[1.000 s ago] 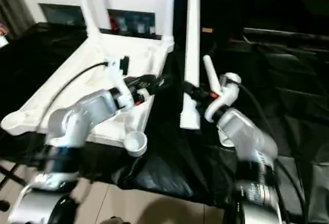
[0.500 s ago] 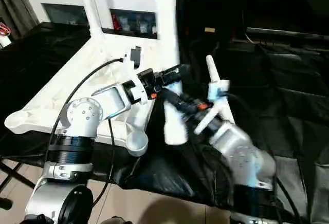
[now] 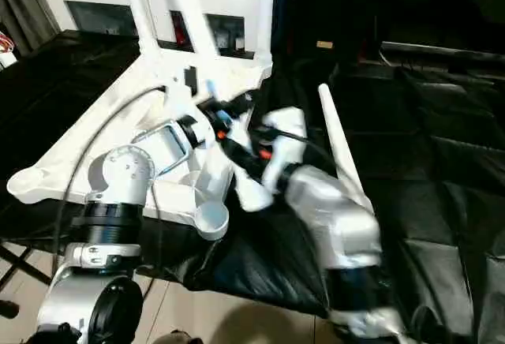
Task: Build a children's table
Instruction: Pick table leg
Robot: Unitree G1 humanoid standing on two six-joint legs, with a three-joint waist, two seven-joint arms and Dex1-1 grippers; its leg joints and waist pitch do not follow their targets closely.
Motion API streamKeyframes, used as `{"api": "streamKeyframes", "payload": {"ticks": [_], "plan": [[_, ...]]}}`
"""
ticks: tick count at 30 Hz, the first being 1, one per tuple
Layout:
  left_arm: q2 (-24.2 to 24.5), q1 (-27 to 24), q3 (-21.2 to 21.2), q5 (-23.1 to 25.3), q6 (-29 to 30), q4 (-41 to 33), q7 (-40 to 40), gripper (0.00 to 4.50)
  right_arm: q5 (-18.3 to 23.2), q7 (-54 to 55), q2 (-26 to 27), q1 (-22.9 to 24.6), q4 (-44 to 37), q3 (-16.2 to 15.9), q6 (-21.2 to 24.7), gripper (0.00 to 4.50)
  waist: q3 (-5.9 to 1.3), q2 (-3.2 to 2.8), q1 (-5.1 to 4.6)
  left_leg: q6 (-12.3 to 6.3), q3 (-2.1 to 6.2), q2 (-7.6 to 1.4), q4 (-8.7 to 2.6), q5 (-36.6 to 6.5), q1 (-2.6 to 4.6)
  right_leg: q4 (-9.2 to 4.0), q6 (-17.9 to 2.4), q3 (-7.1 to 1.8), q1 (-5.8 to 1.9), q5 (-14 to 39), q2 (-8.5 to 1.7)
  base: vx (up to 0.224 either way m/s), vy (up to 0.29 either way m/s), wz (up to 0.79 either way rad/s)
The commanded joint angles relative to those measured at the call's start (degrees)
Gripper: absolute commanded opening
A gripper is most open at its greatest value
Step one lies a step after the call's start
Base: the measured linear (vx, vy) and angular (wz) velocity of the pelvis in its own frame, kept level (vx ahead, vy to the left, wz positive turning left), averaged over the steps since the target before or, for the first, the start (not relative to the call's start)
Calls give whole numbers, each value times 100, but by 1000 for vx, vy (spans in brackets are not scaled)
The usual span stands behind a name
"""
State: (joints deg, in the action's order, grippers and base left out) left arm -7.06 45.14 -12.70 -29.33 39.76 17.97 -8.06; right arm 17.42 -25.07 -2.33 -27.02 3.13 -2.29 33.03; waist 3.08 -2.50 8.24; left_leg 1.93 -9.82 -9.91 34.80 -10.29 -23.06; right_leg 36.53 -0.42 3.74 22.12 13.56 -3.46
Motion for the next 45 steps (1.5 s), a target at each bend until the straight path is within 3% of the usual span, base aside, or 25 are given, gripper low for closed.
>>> {"api": "streamKeyframes", "payload": {"ticks": [1, 5, 6, 13, 16, 17, 19, 22, 23, 27, 30, 35, 38, 45], "plan": [[-85, 124, -40, 120, -205, 80, 321, 300, -114, 249, 91, -187, 23, -64, -170, 183, -427, 74, -25, -215, 159, -346, -363, -176, 134, -371, -1122, -318, -286, -703, -543, 0, 0, 0], [-187, 186, -174, 167, -423, 127, 596, 279, -172, 370, 201, -257, 46, -82, -238, 183, -427, 74, -34, -189, 159, -341, -371, -238, 138, -371, -1103, -315, -291, -701, -546, 0, 0, 0], [-173, 184, -143, 192, -442, 117, 545, 255, -188, 389, 223, -265, 53, -89, -258, 183, -425, 73, -33, -174, 157, -336, -368, -263, 137, -373, -1098, -317, -291, -667, -542, 0, 0, 0], [-158, 125, -35, 101, -424, 32, 420, 201, -248, 444, 236, -280, 116, -108, -363, 183, -432, 52, -32, -147, 161, -337, -362, -236, 138, -351, -1096, -317, -289, -849, -534, 0, 0, 0], [-145, 124, 0, 100, -446, 23, 415, 197, -247, 378, 204, -295, 123, -117, -389, 183, -437, 50, -29, -148, 158, -332, -356, -247, 137, -351, -1110, -319, -297, -875, -541, 0, 0, 0], [-133, 125, 16, 100, -457, 23, 393, 192, -226, 310, 176, -299, 121, -123, -385, 218, -437, 53, -28, -155, 159, -334, -356, -243, 138, -350, -1109, -317, -300, -889, -540, 0, 0, 0], [119, 95, 331, 130, -484, -94, -271, 188, 181, -327, -188, -309, 17, 17, -3, 253, -436, 57, -15, -194, 154, -326, -350, -263, 141, -356, -1089, -319, -307, -878, -528, 0, 0, 0], [281, 73, 504, 100, -402, -170, -668, 187, 317, -759, -504, -276, -46, -35, 193, 265, -437, 64, 10, -227, 157, -332, -346, -224, 134, -344, -1052, -316, -322, -882, -524, 0, 0, 0], [374, 53, 590, 61, -306, -220, -873, 185, 384, -1001, -693, -244, -81, -67, 296, 292, -446, 63, 7, -255, 152, -333, -335, -187, 133, -331, -1081, -319, -319, -943, -536, 0, 0, 0], [620, -21, 798, -108, -72, -367, -1471, 185, 476, -1809, -1293, -127, -118, -220, 322, 307, -436, 92, 12, -338, 132, -319, -307, -165, 114, -330, -1206, -318, -330, -913, -545, 0, 0, 0], [802, -56, 865, -320, 50, -451, -2029, 185, 762, -2541, -1676, -85, -192, -241, 386, 344, -435, 120, 4, -420, 127, -320, -300, -201, 111, -339, -1301, -309, -335, -762, -538, 0, 0, 0], [1048, -80, 968, -672, 248, -672, -2904, 185, 1114, -3211, -2009, -154, -272, -249, 594, 389, -435, 113, 21, -471, 128, -341, -297, -259, 137, -351, -1383, -306, -310, -412, -552, 0, 0, 0], [1093, -78, 931, -924, 379, -818, -3209, 185, 1255, -3408, -2056, -220, -185, -219, 671, 393, -423, 111, 13, -447, 126, -340, -302, -297, 126, -354, -1460, -298, -300, -308, -547, 0, 0, 0], [1141, -267, 1106, -1211, 498, -1093, -3830, 185, 1619, -3838, -2095, -301, -62, -160, 901, 393, -420, 119, 22, -425, 118, -338, -301, -333, 130, -373, -1420, -302, -283, -112, -538, 0, 0, 0]]}}
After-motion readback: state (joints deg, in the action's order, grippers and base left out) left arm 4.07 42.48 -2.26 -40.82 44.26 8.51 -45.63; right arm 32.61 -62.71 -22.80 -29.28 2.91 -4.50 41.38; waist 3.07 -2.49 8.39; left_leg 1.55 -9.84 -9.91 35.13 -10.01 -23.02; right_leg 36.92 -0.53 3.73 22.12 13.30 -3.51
